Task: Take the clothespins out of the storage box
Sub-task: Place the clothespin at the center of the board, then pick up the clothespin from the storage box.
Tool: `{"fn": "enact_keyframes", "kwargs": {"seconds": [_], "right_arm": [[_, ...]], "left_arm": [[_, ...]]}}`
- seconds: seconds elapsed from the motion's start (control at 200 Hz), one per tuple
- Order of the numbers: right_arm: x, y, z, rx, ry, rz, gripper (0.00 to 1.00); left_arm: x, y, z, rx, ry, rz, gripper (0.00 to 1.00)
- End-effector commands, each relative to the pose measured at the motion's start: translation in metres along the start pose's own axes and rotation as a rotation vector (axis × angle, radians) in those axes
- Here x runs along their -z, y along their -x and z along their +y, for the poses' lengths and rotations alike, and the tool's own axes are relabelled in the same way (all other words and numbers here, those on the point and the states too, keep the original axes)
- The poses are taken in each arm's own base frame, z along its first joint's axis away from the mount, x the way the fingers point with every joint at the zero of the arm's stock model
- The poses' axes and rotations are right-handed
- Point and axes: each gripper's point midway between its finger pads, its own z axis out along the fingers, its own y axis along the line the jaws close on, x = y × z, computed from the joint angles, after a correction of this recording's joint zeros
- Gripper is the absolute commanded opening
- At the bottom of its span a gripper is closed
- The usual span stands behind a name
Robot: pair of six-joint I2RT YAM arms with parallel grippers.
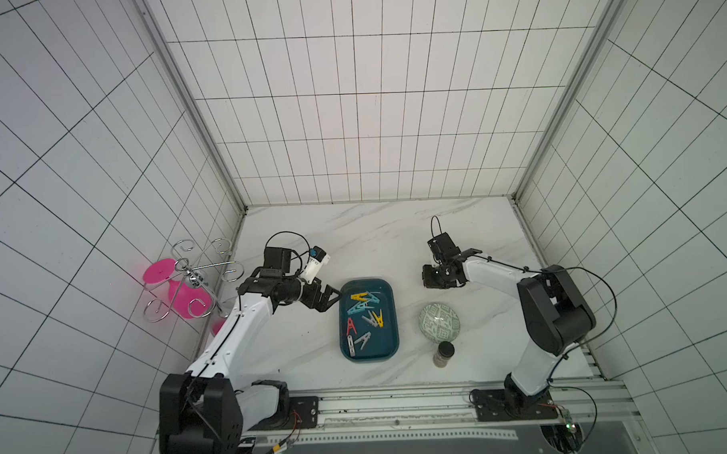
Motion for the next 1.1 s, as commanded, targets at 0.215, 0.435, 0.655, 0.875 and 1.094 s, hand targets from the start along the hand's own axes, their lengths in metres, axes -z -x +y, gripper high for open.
{"fn": "enact_keyframes", "kwargs": {"seconds": [0.215, 0.435, 0.655, 0.875, 1.094], "right_arm": [[0.069, 0.002, 0.052, 0.398, 0.087, -0.044, 0.35], [0.082, -0.029, 0.099, 0.675, 0.146, 0.008, 0.35], [0.084, -0.063, 0.149, 0.852, 0.244, 0.051, 0.34], [0.073, -0.085, 0.185, 0.945, 0.307, 0.083, 0.34], [0.052, -0.093, 0.21, 0.967, 0.342, 0.066, 0.33]], "left_arm": [[0.003, 0.001, -0.014, -0.049, -0.062, -0.014, 0.96], [0.003, -0.006, -0.029, -0.083, -0.128, 0.0, 0.94], [0.007, -0.014, -0.043, -0.116, -0.197, 0.014, 0.94], [0.006, -0.021, -0.048, -0.129, -0.227, 0.023, 0.94], [0.005, -0.023, -0.043, -0.128, -0.202, 0.02, 0.94]]}}
